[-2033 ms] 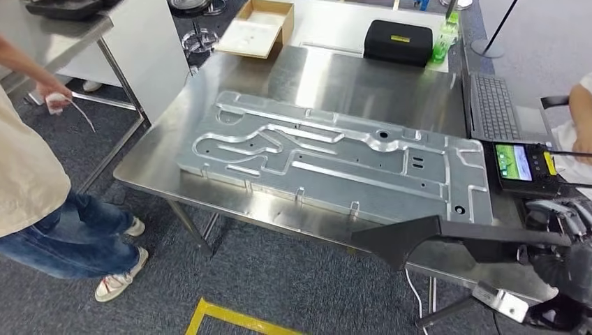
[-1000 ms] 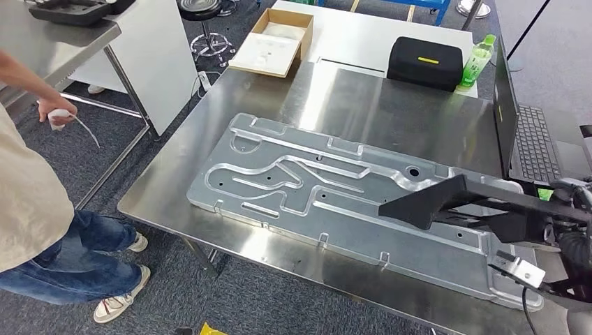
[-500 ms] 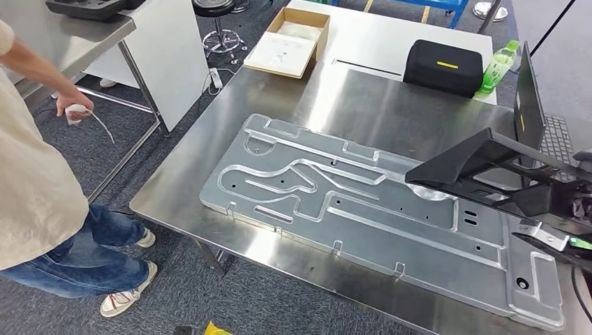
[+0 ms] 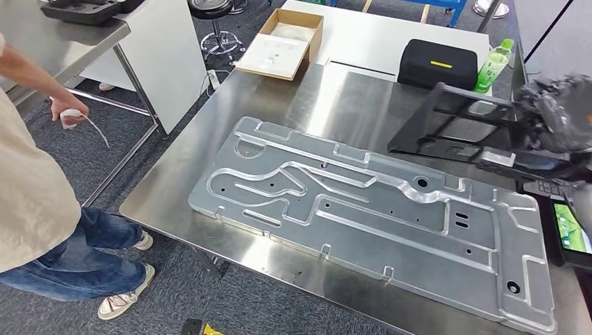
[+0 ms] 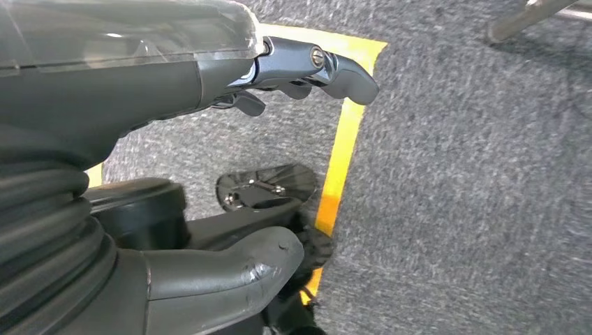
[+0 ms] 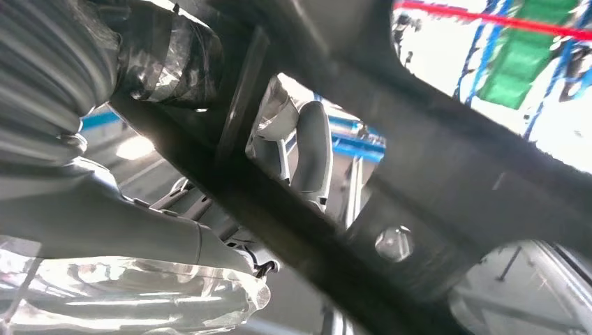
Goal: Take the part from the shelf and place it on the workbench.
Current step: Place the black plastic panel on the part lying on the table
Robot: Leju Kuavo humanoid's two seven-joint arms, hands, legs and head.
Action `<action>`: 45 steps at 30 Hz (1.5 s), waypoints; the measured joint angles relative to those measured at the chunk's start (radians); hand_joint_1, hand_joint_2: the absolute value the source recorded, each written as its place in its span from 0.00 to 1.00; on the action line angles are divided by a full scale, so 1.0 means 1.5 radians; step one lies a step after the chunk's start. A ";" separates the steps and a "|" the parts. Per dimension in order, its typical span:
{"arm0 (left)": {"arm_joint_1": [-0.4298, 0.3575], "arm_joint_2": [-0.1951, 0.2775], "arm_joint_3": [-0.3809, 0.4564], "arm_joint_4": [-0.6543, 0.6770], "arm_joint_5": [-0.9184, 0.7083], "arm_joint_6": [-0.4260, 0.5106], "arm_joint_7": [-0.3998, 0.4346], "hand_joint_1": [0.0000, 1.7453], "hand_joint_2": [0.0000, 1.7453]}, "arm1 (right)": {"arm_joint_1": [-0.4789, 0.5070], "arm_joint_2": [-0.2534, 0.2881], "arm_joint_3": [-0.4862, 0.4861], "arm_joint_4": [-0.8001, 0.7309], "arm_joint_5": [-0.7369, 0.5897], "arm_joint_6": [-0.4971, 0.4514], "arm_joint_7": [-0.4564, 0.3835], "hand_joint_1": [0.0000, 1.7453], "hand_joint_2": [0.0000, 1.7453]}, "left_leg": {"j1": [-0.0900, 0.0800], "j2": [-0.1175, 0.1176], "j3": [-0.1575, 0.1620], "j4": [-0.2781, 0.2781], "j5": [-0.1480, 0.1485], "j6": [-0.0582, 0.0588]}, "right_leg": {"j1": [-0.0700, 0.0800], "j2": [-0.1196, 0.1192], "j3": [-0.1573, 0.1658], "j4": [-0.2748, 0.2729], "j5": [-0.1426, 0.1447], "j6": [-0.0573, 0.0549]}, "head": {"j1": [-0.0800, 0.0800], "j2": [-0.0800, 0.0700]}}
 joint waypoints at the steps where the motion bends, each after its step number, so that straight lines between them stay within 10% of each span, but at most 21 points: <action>1: -0.002 0.000 -0.001 0.000 -0.003 -0.001 0.000 0.00 1.00 | -0.025 0.010 0.036 0.023 0.001 -0.007 0.001 1.00 1.00 | 0.000 -0.001 0.001 -0.003 0.003 0.001 | 0.000 -0.001 0.000 -0.002 0.001 0.003 | 0.000 0.000; 4: -0.005 -0.001 -0.005 0.000 -0.012 -0.009 -0.001 0.00 1.00 | -0.065 0.039 0.122 0.068 -0.004 -0.033 -0.003 1.00 1.00 | 0.007 -0.005 0.010 -0.023 0.017 0.005 | -0.001 -0.007 -0.005 0.010 -0.010 0.012 | 0.000 0.000; 8: -0.004 -0.001 -0.008 0.000 -0.021 -0.021 -0.002 0.00 1.00 | -0.073 0.068 0.204 0.090 -0.014 -0.048 -0.010 1.00 1.00 | 0.011 -0.009 0.013 -0.031 0.021 0.005 | -0.009 -0.008 -0.077 0.152 -0.073 0.027 | 0.001 0.000; 10: -0.003 -0.001 -0.009 0.000 -0.024 -0.022 -0.003 0.00 1.00 | -0.068 0.078 0.235 0.091 -0.008 -0.049 -0.016 1.00 1.00 | 0.014 -0.012 0.014 -0.026 0.016 0.000 | -0.016 -0.008 -0.084 0.154 -0.054 0.034 | 0.001 0.000; 13: -0.004 -0.001 -0.011 0.000 -0.028 -0.022 -0.002 0.00 1.00 | -0.079 0.088 0.273 0.087 0.020 -0.048 -0.018 1.00 1.00 | 0.019 -0.014 0.011 -0.007 0.001 -0.015 | -0.023 -0.007 -0.035 0.043 0.004 0.042 | 0.001 0.000; 19: -0.009 -0.002 -0.011 -0.001 -0.028 -0.024 -0.003 0.00 1.00 | -0.130 0.103 0.319 0.083 0.026 -0.026 -0.005 1.00 1.00 | 0.018 -0.013 -0.001 0.020 -0.021 -0.036 | -0.018 -0.006 -0.025 0.019 0.001 0.009 | 0.002 0.000; 24: -0.012 -0.003 -0.011 -0.001 -0.029 -0.024 -0.002 0.00 1.00 | -0.158 0.106 0.332 0.083 0.021 -0.022 -0.005 1.00 1.00 | 0.018 -0.011 -0.090 0.195 -0.088 -0.036 | -0.008 -0.010 -0.019 0.018 -0.004 -0.006 | 0.001 0.000; 28: -0.013 -0.003 -0.011 -0.001 -0.030 -0.026 -0.002 0.00 1.00 | -0.171 0.111 0.345 0.083 0.023 -0.017 -0.010 1.00 1.00 | 0.007 -0.011 -0.040 0.069 -0.008 -0.009 | 0.004 -0.009 -0.011 0.018 -0.007 -0.010 | 0.002 0.000; 32: -0.015 -0.005 -0.012 -0.001 -0.037 -0.024 -0.005 0.00 1.00 | -0.189 0.121 0.377 0.083 0.029 0.000 -0.019 0.00 0.00 | 0.002 -0.010 -0.013 0.008 0.006 0.002 | 0.004 -0.008 -0.011 0.013 -0.004 -0.001 | 0.002 0.000; 35: -0.017 -0.008 -0.014 -0.001 -0.042 -0.021 -0.007 0.00 1.00 | -0.201 0.129 0.400 0.083 0.028 0.003 -0.018 0.00 0.00 | 0.008 -0.009 -0.003 -0.015 0.020 0.003 | 0.003 -0.008 -0.021 0.035 -0.022 0.009 | 0.003 0.000; 38: -0.016 -0.010 -0.015 -0.001 -0.039 -0.021 -0.012 0.00 1.00 | -0.211 0.132 0.422 0.083 0.023 0.003 -0.014 0.00 0.00 | 0.010 -0.009 -0.001 -0.019 0.022 0.004 | -0.002 -0.008 -0.073 0.145 -0.075 0.018 | 0.003 0.000; 40: -0.015 -0.011 -0.015 -0.001 -0.037 -0.020 -0.013 0.00 1.00 | -0.211 0.133 0.436 0.083 0.018 0.003 -0.012 0.00 0.00 | 0.011 -0.010 -0.001 -0.017 0.020 0.002 | -0.007 -0.008 -0.090 0.173 -0.072 0.024 | 0.003 0.000; 45: -0.015 -0.012 -0.015 -0.001 -0.036 -0.019 -0.013 0.00 1.00 | -0.219 0.135 0.453 0.081 0.011 0.002 -0.006 0.00 0.00 | 0.013 -0.011 -0.006 0.006 0.004 -0.017 | -0.012 -0.007 -0.017 0.020 -0.002 0.025 | 0.003 0.000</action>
